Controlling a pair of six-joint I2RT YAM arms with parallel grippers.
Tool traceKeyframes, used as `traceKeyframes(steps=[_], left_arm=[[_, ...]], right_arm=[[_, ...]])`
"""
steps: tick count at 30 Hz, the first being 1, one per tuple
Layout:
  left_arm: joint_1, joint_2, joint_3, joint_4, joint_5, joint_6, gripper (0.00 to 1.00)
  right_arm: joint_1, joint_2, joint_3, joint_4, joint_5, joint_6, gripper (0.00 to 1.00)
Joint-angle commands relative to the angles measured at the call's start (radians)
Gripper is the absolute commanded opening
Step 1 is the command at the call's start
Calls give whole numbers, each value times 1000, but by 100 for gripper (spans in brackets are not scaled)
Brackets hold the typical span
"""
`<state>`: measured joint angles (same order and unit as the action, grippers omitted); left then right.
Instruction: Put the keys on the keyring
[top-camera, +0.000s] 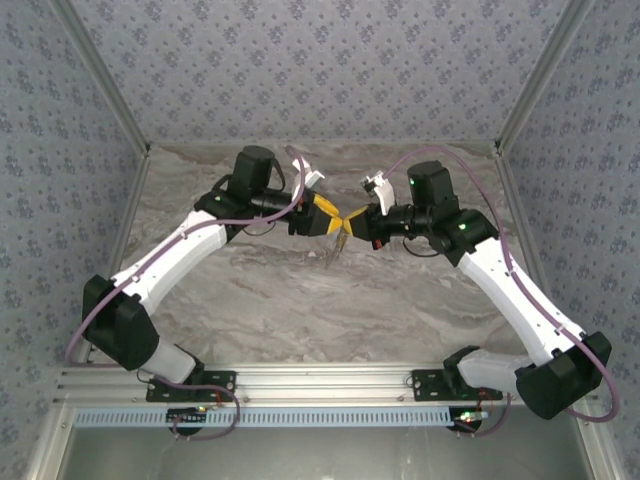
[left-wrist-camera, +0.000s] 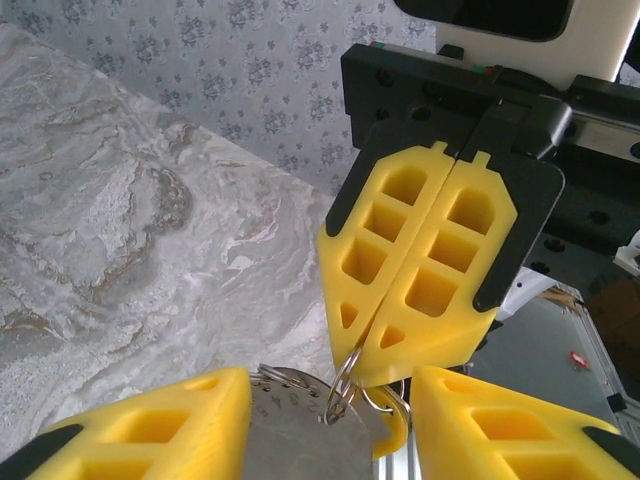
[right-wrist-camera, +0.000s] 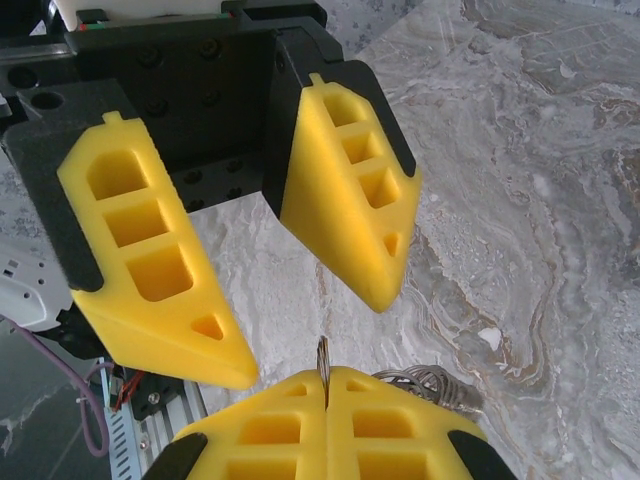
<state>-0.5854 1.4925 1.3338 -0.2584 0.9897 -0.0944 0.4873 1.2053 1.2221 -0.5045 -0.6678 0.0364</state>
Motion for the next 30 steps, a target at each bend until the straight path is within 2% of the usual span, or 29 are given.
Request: traceKeyframes(steps=[1, 12, 19, 24, 30], left_arm=[[-8, 6, 33, 5, 54, 4, 41], [-14, 12, 34, -36, 79, 29, 41], [-19, 15, 40, -36, 95, 32, 27], [-25, 17, 42, -41, 111, 38, 24], [-38, 20, 42, -57, 119, 58, 9]], right_arm=[[7, 2, 42, 27, -10, 5, 0], [8, 0, 41, 33, -15, 11, 0], [8, 0, 37, 42, -15, 17, 0], [8, 2, 34, 53, -13, 21, 0], [8, 4, 26, 65, -15, 26, 0]])
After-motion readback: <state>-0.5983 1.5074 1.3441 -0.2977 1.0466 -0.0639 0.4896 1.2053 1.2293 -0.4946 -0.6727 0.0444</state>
